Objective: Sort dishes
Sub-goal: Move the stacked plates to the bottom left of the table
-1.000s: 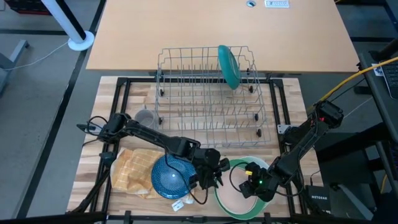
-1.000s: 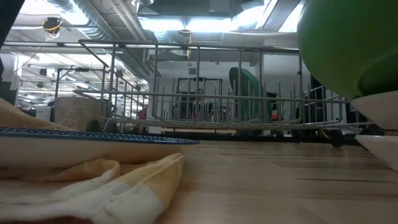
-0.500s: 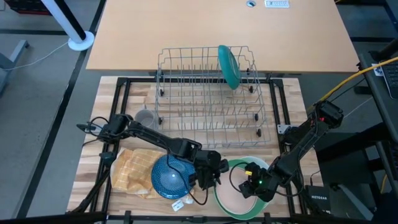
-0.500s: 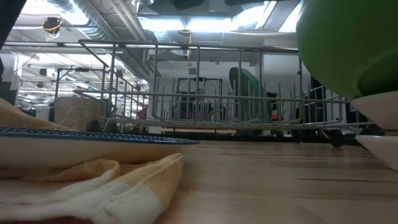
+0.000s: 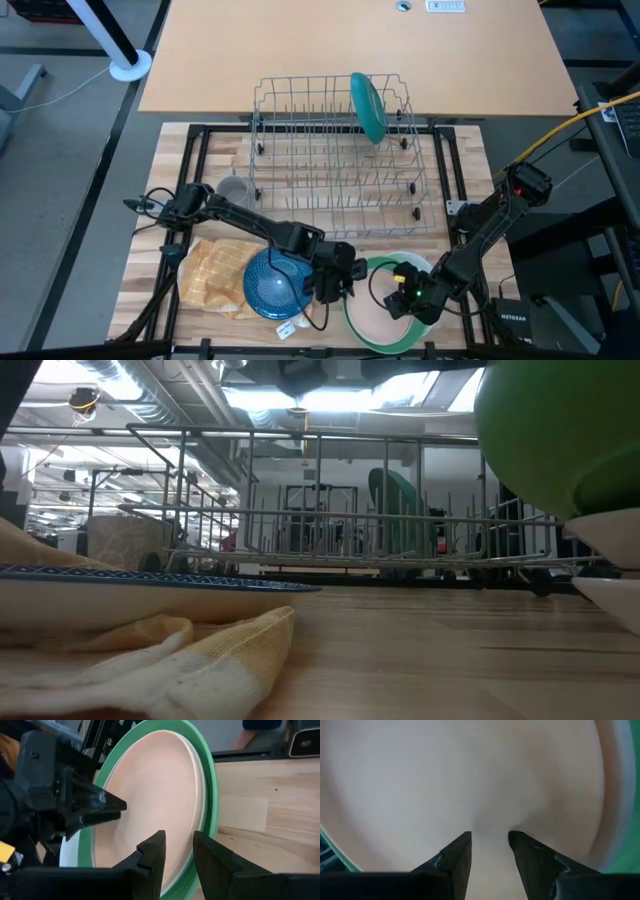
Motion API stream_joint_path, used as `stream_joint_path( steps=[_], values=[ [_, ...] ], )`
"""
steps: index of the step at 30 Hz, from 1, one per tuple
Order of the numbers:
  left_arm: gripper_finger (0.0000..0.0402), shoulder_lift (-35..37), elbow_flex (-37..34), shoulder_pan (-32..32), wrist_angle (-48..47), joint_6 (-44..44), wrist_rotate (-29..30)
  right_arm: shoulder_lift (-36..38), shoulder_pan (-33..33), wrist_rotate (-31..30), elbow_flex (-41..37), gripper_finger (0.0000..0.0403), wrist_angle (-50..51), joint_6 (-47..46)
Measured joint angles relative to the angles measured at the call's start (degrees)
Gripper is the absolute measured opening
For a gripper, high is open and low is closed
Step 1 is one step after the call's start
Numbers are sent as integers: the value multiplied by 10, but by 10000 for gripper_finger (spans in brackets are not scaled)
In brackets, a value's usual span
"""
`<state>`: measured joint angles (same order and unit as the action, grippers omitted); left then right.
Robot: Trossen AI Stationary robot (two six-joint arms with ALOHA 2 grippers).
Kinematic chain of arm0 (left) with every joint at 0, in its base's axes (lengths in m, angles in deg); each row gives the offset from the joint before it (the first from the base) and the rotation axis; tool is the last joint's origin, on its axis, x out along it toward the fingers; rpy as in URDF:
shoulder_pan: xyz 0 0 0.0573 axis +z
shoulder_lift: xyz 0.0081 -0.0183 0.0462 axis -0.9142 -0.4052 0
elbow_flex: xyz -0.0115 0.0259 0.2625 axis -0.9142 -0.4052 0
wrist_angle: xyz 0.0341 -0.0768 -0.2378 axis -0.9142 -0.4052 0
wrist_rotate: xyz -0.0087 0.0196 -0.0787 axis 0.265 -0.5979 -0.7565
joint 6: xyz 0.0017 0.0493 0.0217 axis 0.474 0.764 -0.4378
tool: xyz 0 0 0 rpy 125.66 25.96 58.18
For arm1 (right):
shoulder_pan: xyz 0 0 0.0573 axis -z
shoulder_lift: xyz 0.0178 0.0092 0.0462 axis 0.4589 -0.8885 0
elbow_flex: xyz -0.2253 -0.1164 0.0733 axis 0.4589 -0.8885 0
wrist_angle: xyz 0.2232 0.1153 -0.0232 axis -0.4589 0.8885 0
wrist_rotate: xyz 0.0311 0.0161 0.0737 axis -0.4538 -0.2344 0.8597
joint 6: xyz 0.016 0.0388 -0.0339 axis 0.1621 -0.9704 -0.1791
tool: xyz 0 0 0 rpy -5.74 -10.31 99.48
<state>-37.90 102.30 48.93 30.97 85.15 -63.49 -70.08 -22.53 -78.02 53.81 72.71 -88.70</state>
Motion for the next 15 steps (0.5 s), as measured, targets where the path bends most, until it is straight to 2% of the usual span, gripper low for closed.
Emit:
stream_joint_path(
  steps=[8,15],
  values=[
    [93,0,0,-2,-2,21,1,0,2,2,0,152,-26,-1],
    [93,0,0,-2,-3,56,16,0,32,10,0,152,-21,1]
  ],
)
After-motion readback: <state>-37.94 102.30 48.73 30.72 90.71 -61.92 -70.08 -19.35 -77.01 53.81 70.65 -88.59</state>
